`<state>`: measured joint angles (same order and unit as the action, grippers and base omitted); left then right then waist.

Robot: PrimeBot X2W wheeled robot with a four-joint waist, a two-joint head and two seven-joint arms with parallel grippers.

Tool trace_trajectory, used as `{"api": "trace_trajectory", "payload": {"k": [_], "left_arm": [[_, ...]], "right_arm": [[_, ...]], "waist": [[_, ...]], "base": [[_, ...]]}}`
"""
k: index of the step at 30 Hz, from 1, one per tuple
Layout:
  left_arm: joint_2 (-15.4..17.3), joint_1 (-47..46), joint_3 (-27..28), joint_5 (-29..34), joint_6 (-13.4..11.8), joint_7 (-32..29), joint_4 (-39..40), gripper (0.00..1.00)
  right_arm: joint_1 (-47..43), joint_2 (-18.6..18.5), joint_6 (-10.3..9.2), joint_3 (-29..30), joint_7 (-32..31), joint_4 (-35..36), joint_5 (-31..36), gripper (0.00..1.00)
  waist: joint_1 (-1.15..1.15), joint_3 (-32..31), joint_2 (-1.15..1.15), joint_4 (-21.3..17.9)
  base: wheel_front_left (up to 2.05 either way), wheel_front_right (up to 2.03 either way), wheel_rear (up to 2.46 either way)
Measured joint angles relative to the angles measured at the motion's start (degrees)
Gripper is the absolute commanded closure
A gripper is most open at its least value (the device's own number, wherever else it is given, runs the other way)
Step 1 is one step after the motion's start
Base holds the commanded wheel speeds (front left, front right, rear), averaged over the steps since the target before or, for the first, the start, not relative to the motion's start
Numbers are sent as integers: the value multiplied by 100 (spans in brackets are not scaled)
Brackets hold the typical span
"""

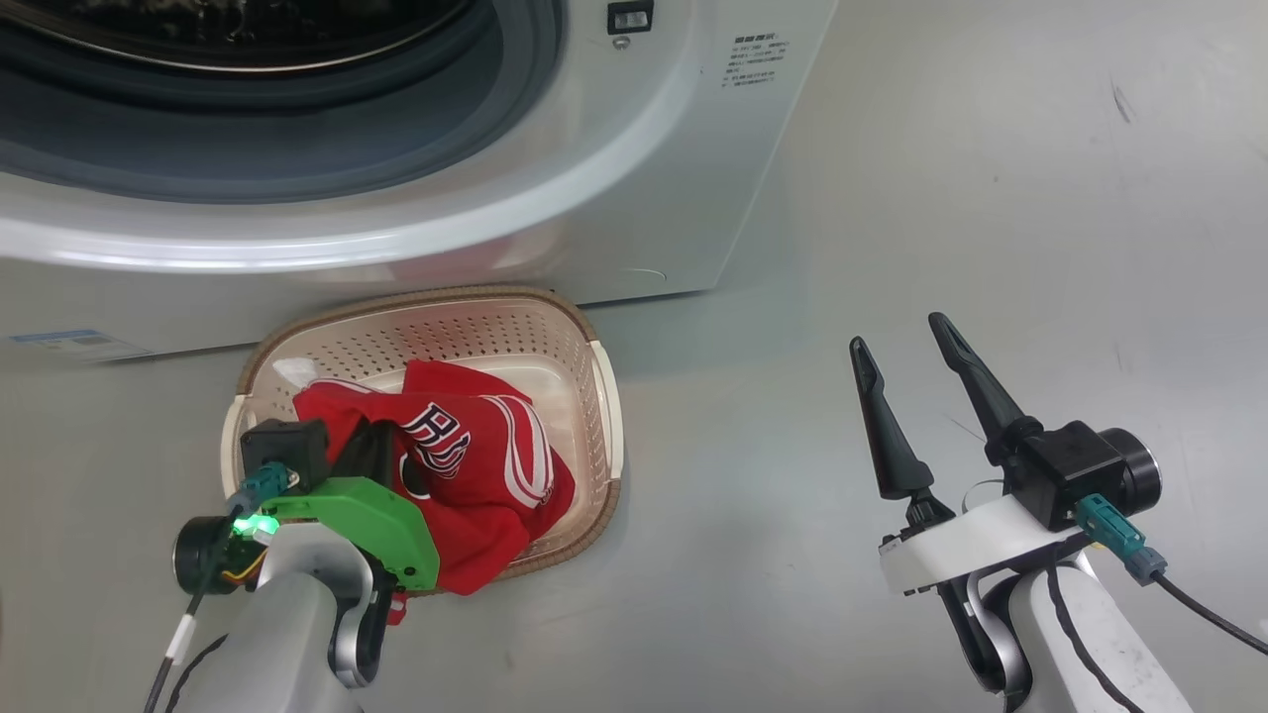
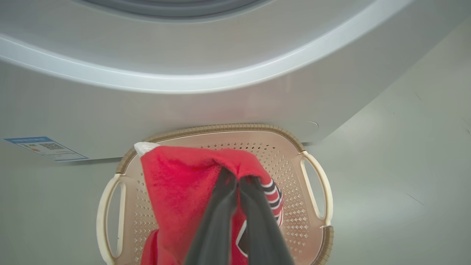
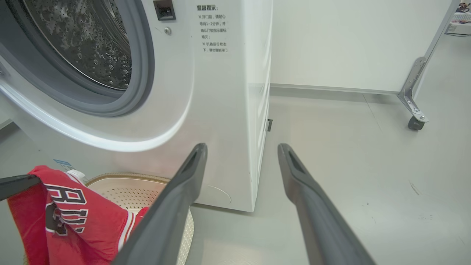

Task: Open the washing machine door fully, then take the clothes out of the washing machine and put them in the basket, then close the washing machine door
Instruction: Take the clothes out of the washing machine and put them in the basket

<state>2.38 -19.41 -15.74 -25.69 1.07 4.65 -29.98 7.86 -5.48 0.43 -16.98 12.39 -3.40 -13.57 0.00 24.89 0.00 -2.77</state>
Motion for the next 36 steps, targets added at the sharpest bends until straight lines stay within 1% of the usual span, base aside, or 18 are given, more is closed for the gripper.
{"api": "trace_trajectory", "payload": {"k": [8,11,13,17,18,19,20,21,31,36], "left_arm": [[3,-514,15,9,-24,-115,-672,100],[14,-719,-9,9,-19,-245,-925,100],[21,-826,-34,9,51,-312,-1087,100],[20,-1001,-24,-1,96,-390,-1411,100],[18,-1038,-18,-1,102,-391,-1483,80],[16,-1079,-11,-1,108,-392,-1564,65],[15,-1115,-2,-1,108,-391,-1623,15],[13,-1144,27,-1,101,-389,-1678,0],[1,-1299,108,-53,67,-143,-2096,0],[-7,-1299,130,-98,74,161,-2183,0]], "right_arm": [[149,23,1,4,3,63,-22,0],[230,34,3,0,5,66,-36,0],[276,46,11,-1,25,65,-44,0],[350,52,45,15,41,34,-52,0],[356,52,45,27,55,22,-52,0],[358,52,45,36,56,9,-52,0],[358,52,45,41,56,-7,-52,0],[360,52,45,42,58,-20,-52,0],[407,38,43,131,103,-100,-52,0],[414,21,43,145,104,-174,-52,0]], "waist": [[0,396,0,-249],[0,548,0,-332],[0,641,0,-385],[0,796,0,-487],[0,824,0,-509],[0,847,0,-528],[0,865,0,-542],[0,879,0,-552],[0,879,0,-469],[0,816,0,-357]], "base": [[0,0,0],[0,0,0],[0,0,0],[0,0,0],[0,0,0],[0,0,0],[0,0,0],[0,0,0],[0,0,0],[0,0,0]]}}
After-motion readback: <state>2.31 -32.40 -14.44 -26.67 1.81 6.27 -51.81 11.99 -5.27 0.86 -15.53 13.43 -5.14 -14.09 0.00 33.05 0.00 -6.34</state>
